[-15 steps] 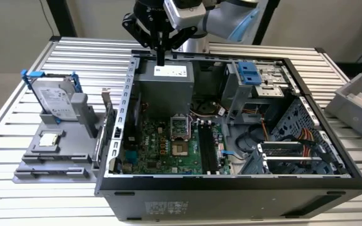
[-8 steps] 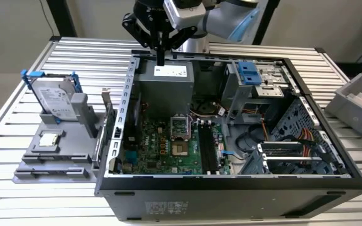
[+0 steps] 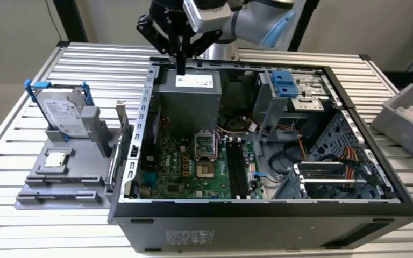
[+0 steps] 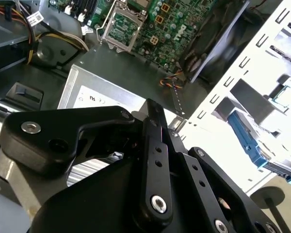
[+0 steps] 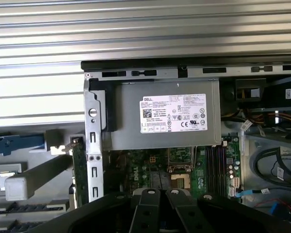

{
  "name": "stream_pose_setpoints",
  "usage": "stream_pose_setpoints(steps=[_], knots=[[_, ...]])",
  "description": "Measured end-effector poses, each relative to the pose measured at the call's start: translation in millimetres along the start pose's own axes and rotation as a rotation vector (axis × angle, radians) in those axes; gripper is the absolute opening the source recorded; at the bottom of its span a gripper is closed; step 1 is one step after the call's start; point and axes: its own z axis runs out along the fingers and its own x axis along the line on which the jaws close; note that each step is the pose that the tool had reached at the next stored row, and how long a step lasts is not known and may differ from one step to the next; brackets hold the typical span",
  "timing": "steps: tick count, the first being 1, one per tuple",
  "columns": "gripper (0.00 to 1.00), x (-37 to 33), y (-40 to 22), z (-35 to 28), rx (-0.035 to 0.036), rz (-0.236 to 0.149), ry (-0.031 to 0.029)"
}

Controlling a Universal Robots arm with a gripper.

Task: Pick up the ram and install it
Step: 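Reach for the ram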

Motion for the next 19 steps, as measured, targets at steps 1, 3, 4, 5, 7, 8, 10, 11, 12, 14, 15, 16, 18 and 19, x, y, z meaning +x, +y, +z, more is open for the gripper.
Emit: stream_pose_setpoints(steps=[1, 3, 4, 5, 7, 8, 10, 11, 12, 14, 15, 16, 18, 19], knots=[[0.00, 1.4, -0.1, 0.0, 0.0000, 0.000, -0.0001], [0.00, 4.3, -0.2, -0.1, 0.0000, 0.000, -0.0001], [0.00, 5.7, -0.4, 0.0, -0.0001, 0.000, -0.0002], [0.00, 6.7, -0.4, -0.1, -0.0001, 0.000, -0.0001], [0.00, 8.8, -0.6, -0.2, 0.0000, 0.000, 0.0000], [0.00, 10.0, -0.7, -0.2, -0.0001, 0.000, -0.0001], [0.00, 12.5, -0.8, -0.2, 0.0000, 0.000, -0.0001], [0.00, 13.9, -0.9, -0.2, -0.0002, 0.000, -0.0002], [0.00, 15.1, -1.0, -0.3, -0.0001, 0.000, -0.0001], [0.00, 17.7, -1.2, -0.3, -0.0001, 0.000, -0.0002], [0.00, 19.1, -1.3, -0.4, 0.0000, 0.000, -0.0001], [0.00, 20.3, -1.4, -0.4, -0.0001, 0.000, -0.0001], [0.00, 23.0, -1.6, -0.5, 0.0000, 0.000, 0.0000], [0.00, 24.3, -1.7, -0.5, -0.0001, 0.000, -0.0001]])
